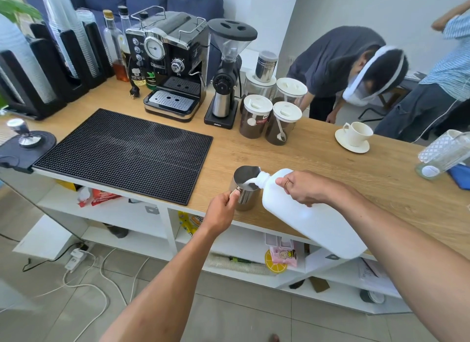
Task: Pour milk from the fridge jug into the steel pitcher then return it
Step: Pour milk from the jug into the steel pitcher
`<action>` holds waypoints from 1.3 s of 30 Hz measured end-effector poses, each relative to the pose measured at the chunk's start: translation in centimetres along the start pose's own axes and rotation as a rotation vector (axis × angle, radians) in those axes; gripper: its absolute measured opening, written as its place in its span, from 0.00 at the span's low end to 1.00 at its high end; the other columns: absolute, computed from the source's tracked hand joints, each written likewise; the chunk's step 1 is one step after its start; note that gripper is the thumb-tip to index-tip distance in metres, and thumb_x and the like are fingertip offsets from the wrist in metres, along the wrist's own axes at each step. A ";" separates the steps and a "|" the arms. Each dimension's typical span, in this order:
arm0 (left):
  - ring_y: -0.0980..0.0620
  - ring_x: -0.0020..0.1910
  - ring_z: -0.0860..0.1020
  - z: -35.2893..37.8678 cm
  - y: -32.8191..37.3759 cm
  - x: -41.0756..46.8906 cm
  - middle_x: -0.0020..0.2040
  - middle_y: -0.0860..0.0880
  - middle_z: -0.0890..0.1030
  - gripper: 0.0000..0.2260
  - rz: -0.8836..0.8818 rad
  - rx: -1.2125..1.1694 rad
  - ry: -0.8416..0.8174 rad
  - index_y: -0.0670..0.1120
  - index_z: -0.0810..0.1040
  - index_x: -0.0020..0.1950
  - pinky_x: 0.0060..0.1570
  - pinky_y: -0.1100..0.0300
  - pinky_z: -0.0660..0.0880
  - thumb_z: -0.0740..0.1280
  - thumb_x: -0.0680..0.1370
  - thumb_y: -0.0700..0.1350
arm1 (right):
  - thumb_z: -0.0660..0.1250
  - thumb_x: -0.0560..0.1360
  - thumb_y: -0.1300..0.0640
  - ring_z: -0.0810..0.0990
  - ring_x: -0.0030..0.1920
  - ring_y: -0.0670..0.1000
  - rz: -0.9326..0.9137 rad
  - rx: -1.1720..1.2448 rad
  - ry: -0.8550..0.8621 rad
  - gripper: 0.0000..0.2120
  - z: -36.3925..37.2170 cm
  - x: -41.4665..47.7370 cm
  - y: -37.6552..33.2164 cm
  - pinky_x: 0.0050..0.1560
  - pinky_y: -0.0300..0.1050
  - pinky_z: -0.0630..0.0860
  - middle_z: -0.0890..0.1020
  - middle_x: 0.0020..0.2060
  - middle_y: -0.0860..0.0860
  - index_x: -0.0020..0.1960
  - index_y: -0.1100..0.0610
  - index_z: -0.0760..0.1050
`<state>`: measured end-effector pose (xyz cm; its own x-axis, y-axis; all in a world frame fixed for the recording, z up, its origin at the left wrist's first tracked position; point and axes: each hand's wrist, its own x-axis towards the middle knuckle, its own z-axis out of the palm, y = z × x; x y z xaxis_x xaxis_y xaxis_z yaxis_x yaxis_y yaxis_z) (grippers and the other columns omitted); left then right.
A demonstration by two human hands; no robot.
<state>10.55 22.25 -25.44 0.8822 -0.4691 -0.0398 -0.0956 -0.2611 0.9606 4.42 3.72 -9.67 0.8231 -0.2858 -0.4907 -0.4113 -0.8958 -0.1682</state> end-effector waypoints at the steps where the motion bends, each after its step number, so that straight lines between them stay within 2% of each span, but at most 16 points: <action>1: 0.56 0.30 0.60 0.0 0.0 0.0 0.32 0.51 0.64 0.18 -0.002 -0.001 0.003 0.47 0.65 0.36 0.31 0.61 0.58 0.57 0.85 0.51 | 0.48 0.83 0.43 0.74 0.33 0.53 0.000 -0.001 -0.001 0.22 -0.1 0.0 0.0 0.40 0.46 0.71 0.78 0.33 0.59 0.41 0.56 0.69; 4: 0.56 0.30 0.60 0.0 -0.1 0.0 0.32 0.51 0.64 0.18 -0.004 -0.004 0.004 0.47 0.66 0.36 0.30 0.61 0.58 0.57 0.85 0.51 | 0.48 0.83 0.44 0.75 0.33 0.53 0.003 -0.001 -0.004 0.21 -0.1 0.0 -0.1 0.41 0.46 0.71 0.78 0.34 0.59 0.39 0.54 0.68; 9: 0.58 0.29 0.60 0.2 -0.2 0.0 0.31 0.53 0.64 0.18 -0.006 -0.011 0.010 0.46 0.67 0.37 0.29 0.63 0.58 0.58 0.85 0.50 | 0.48 0.83 0.43 0.76 0.34 0.54 0.010 -0.006 -0.007 0.22 0.1 0.0 0.2 0.43 0.47 0.74 0.82 0.38 0.62 0.42 0.55 0.70; 14: 0.58 0.28 0.60 0.1 -0.1 -0.2 0.31 0.52 0.64 0.18 -0.001 -0.023 0.009 0.45 0.68 0.37 0.29 0.63 0.58 0.58 0.85 0.50 | 0.48 0.83 0.43 0.76 0.34 0.54 0.011 -0.005 -0.014 0.21 0.0 0.1 0.0 0.42 0.46 0.72 0.79 0.36 0.60 0.41 0.55 0.68; 19: 0.60 0.26 0.62 0.1 0.2 -0.4 0.27 0.59 0.64 0.18 -0.001 -0.036 0.007 0.47 0.67 0.35 0.28 0.65 0.59 0.58 0.85 0.49 | 0.48 0.83 0.45 0.76 0.35 0.53 0.019 0.007 -0.020 0.19 0.0 0.0 -0.1 0.43 0.46 0.73 0.79 0.37 0.59 0.36 0.47 0.64; 22: 0.60 0.27 0.62 0.1 0.0 -0.3 0.28 0.59 0.65 0.18 -0.007 -0.035 0.009 0.47 0.68 0.35 0.28 0.65 0.60 0.58 0.85 0.49 | 0.48 0.83 0.43 0.76 0.35 0.53 0.022 0.010 -0.022 0.20 0.0 0.0 -0.1 0.42 0.46 0.72 0.79 0.36 0.59 0.37 0.51 0.66; 26: 0.56 0.30 0.61 0.1 -0.5 -0.1 0.32 0.51 0.65 0.18 -0.006 0.009 0.007 0.46 0.66 0.37 0.30 0.62 0.59 0.57 0.85 0.53 | 0.48 0.82 0.41 0.76 0.34 0.54 0.015 0.005 -0.032 0.22 -0.1 0.1 0.0 0.38 0.45 0.70 0.80 0.36 0.59 0.39 0.53 0.68; 32: 0.56 0.30 0.61 0.2 -0.5 0.0 0.32 0.51 0.65 0.18 0.003 0.014 0.007 0.46 0.65 0.36 0.30 0.63 0.59 0.57 0.85 0.52 | 0.48 0.82 0.42 0.77 0.34 0.54 0.021 -0.015 -0.036 0.21 -0.2 0.1 -0.2 0.37 0.44 0.70 0.80 0.36 0.59 0.37 0.51 0.66; 39: 0.56 0.30 0.61 0.2 -0.7 0.1 0.32 0.51 0.64 0.19 0.005 0.025 0.012 0.47 0.65 0.36 0.30 0.61 0.58 0.57 0.85 0.52 | 0.47 0.82 0.41 0.76 0.34 0.53 0.021 -0.021 -0.037 0.22 -0.3 0.1 -0.3 0.36 0.44 0.69 0.80 0.35 0.59 0.38 0.53 0.68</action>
<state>10.58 22.22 -26.13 0.8870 -0.4606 -0.0321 -0.1111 -0.2803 0.9535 4.72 3.84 -9.38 0.7994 -0.2917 -0.5253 -0.4196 -0.8968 -0.1404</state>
